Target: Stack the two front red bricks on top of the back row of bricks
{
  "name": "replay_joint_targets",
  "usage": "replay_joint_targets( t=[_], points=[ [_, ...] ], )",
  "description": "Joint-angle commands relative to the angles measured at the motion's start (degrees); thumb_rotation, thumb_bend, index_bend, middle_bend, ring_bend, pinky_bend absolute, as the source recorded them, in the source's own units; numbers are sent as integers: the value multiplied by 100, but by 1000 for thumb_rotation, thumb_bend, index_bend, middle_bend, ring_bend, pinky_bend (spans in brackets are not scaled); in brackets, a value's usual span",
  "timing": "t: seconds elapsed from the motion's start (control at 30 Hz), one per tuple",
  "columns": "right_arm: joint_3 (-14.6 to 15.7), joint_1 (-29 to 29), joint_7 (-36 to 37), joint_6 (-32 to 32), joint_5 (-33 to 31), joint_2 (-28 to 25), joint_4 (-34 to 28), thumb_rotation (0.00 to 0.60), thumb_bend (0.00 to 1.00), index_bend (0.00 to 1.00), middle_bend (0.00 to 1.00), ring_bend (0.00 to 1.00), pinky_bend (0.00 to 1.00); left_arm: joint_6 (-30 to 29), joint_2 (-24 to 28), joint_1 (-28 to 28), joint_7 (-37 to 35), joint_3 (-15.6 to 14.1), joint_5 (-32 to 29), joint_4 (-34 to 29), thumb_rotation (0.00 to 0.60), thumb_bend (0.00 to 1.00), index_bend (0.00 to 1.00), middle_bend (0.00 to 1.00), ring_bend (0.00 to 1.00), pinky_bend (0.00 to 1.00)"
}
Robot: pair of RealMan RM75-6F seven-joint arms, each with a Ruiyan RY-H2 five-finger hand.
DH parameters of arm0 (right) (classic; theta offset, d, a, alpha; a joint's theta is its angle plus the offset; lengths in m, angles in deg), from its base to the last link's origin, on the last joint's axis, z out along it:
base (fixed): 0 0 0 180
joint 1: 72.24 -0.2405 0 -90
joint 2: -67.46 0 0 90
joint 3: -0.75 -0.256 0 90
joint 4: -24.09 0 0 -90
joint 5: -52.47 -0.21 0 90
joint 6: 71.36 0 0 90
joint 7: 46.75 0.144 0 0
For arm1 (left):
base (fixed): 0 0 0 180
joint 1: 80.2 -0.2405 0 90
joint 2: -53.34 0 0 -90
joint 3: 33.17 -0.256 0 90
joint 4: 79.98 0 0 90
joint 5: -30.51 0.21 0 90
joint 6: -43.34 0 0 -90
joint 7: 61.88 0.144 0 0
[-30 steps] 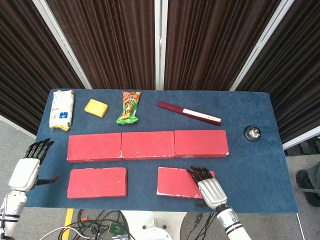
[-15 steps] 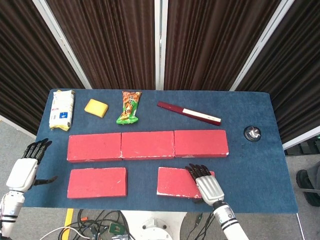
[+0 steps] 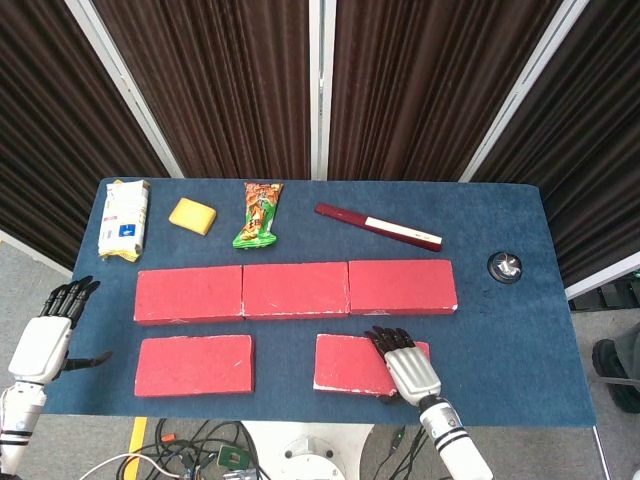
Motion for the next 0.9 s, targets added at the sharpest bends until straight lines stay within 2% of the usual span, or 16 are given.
replay_joint_targets(
  t=[0.03, 0.3, 0.43, 0.63, 0.9],
  points=[
    [-9, -93, -83, -53, -127, -3, -11, 600, 0, 0, 0, 0, 0, 9, 13, -3, -6, -1, -14, 1, 600, 0, 0, 0, 0, 0],
    [24, -230, -155, -9, -310, 113, 52, 600, 0, 0, 6, 0, 0, -27, -13, -16, -37, 0, 6, 49, 600, 0, 0, 0, 0, 0],
    [64, -240, -123, 102, -183, 128, 125, 600, 0, 0, 132, 0, 0, -13, -9, -12, -48, 1, -2, 51, 600, 0, 0, 0, 0, 0],
    [104, -305, -241, 139, -278, 107, 161, 600, 0, 0, 191, 4, 0, 39, -2, 1, -31, -4, -26, 18, 600, 0, 0, 0, 0, 0],
    [99, -236, 97, 424, 101, -13, 4, 600, 49, 0, 238, 118, 0, -18, 30, -8, -2, 5, 6, -23, 600, 0, 0, 0, 0, 0]
  ],
)
